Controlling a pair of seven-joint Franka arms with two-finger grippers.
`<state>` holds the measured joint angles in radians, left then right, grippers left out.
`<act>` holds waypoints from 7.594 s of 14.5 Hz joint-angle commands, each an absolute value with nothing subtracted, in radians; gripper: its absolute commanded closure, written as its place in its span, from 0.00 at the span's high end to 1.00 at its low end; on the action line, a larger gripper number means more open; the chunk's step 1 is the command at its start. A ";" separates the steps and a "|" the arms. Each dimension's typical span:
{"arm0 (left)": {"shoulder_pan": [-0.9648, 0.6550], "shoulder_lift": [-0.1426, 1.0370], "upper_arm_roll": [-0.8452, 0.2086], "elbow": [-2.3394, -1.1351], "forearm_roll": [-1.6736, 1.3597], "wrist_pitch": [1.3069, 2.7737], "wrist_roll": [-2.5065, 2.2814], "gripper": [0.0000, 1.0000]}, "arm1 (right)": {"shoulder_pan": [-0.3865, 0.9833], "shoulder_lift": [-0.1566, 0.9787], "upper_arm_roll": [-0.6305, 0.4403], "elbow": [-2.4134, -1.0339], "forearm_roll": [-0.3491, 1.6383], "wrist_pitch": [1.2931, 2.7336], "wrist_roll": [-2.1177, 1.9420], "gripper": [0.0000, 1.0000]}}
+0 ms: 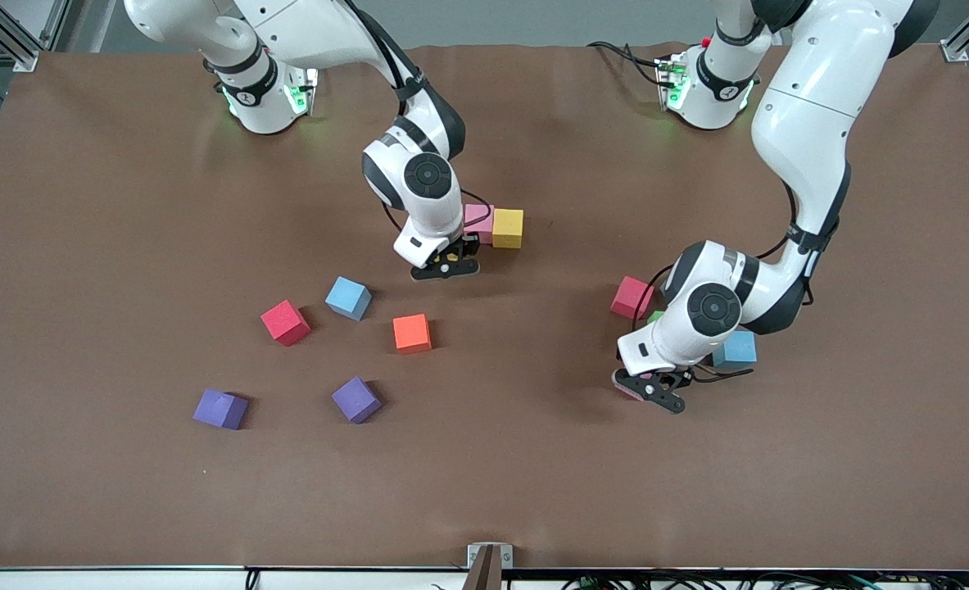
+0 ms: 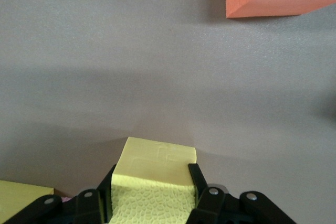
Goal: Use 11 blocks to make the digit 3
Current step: 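Lower the yellow cube below the pink cube row with the right gripper, then open the right gripper and move it to the blue cube, then close the right gripper on the blue cube and lift it, then carry the blue cube with the right gripper while the left gripper carries pink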
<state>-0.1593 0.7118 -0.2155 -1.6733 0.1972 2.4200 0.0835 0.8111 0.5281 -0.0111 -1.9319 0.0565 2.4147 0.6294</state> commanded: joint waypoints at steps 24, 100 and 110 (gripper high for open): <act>-0.161 0.719 -0.212 -1.663 0.206 2.424 0.141 0.26 | 0.831 0.517 -0.017 -1.967 0.066 2.404 0.661 0.30; -0.176 0.630 -0.267 -1.603 0.212 2.260 1.038 0.26 | 0.729 0.524 -0.017 -1.790 -0.005 2.355 0.681 0.14; -0.285 0.634 -0.288 -1.565 0.210 2.238 1.060 0.22 | 0.730 0.574 -0.017 -1.779 0.012 2.356 0.681 0.14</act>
